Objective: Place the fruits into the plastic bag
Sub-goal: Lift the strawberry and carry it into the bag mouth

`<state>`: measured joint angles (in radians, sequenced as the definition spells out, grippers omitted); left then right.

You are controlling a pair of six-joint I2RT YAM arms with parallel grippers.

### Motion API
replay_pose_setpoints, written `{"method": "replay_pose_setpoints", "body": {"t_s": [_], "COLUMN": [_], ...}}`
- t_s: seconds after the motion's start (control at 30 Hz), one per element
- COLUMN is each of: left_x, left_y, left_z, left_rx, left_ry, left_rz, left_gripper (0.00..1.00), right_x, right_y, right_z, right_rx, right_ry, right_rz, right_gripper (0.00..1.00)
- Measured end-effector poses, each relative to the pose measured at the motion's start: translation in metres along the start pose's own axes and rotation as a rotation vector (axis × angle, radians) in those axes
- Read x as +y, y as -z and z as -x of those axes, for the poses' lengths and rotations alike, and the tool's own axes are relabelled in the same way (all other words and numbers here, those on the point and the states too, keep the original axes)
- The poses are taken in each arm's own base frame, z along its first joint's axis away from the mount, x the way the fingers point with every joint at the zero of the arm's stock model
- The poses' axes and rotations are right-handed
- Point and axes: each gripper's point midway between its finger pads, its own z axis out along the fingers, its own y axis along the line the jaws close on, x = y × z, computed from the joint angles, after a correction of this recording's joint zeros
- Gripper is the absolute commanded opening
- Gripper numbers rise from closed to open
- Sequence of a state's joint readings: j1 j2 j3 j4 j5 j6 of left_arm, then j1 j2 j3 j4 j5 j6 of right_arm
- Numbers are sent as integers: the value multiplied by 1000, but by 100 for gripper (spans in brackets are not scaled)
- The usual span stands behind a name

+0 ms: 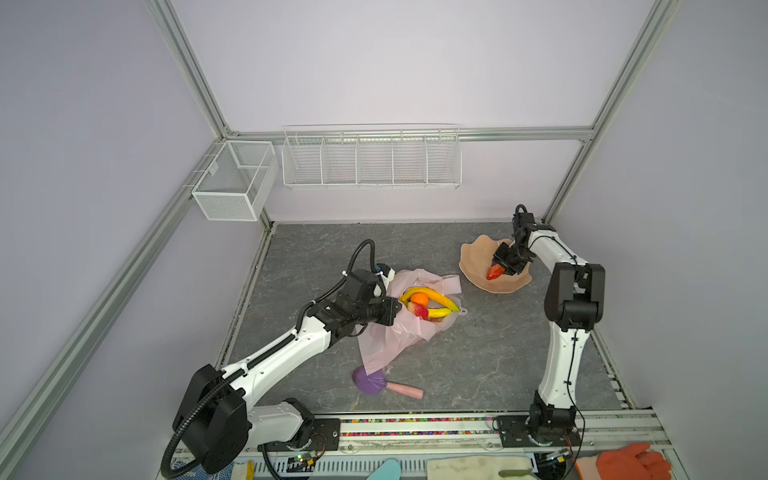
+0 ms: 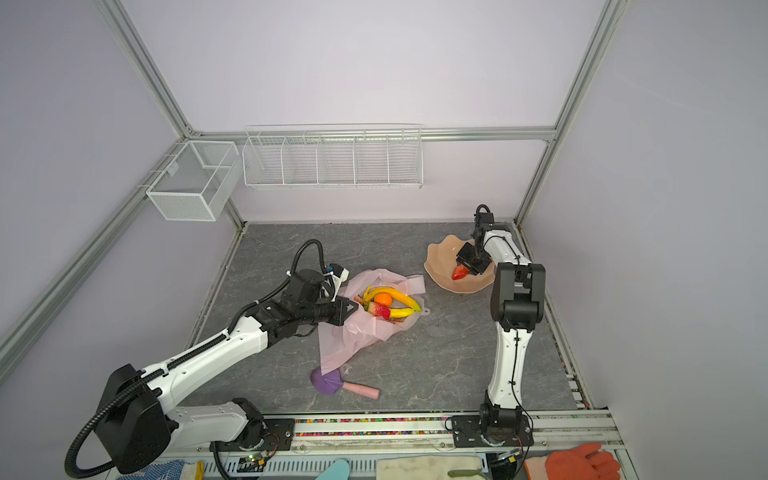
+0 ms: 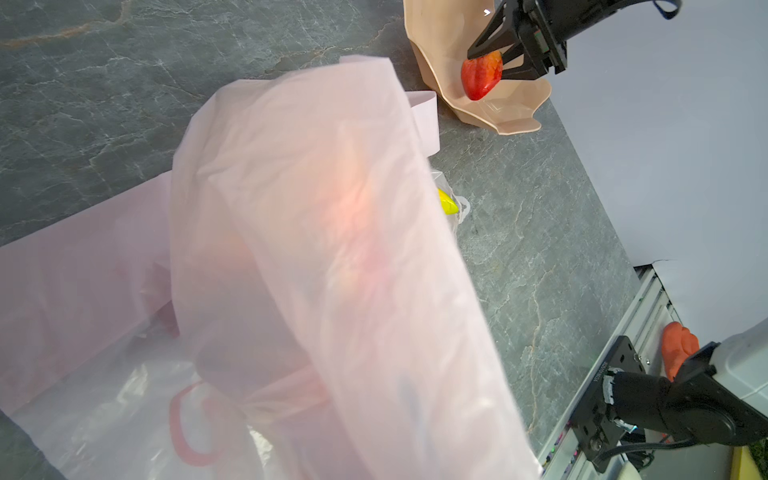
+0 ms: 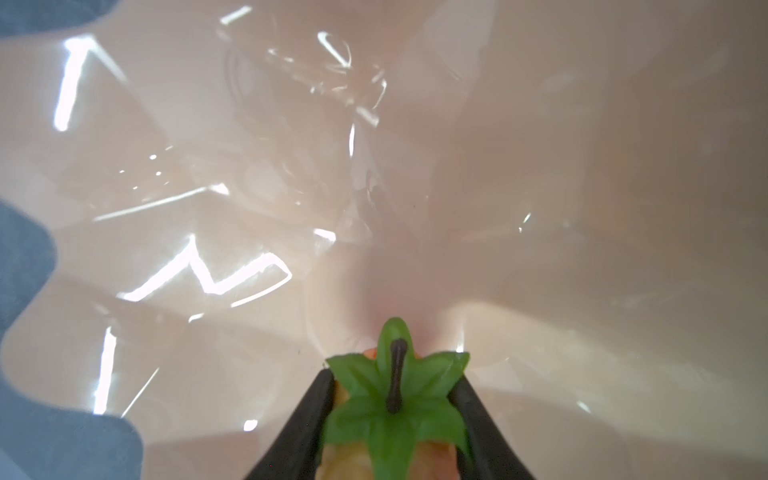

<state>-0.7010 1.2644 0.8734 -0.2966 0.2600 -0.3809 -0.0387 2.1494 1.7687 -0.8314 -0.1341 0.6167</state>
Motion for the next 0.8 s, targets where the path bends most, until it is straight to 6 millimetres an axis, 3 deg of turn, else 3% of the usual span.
{"method": "replay_pose_setpoints", "body": {"t_s": [0.2,0.3,0.43,0.57,0.67,0.8], "left_x": [0,0,0,0,0,1], "left_y": [0,0,0,-1,-2,-5], "left_z": [0,0,0,-1,-2,-4], "left_rx": [0,0,0,3,9,21], "left_ry": [0,0,0,0,2,5], "left_rz": [0,0,-1,-3,-4,-2], "left_gripper": [0,0,0,0,0,0], "right_x": [15,21,22,28,42,72], "right_y": [58,73,74,74,77,77], "right_z": [-34,-59,-89,-101,-110,-136], "right_rx": [-36,-16,56,102,120,167], "right_ry": [22,7,-39,-56,-39,11], "right_rz": [175,285,381,426,463,504], "right_gripper": [37,34,34,34,33,33]}}
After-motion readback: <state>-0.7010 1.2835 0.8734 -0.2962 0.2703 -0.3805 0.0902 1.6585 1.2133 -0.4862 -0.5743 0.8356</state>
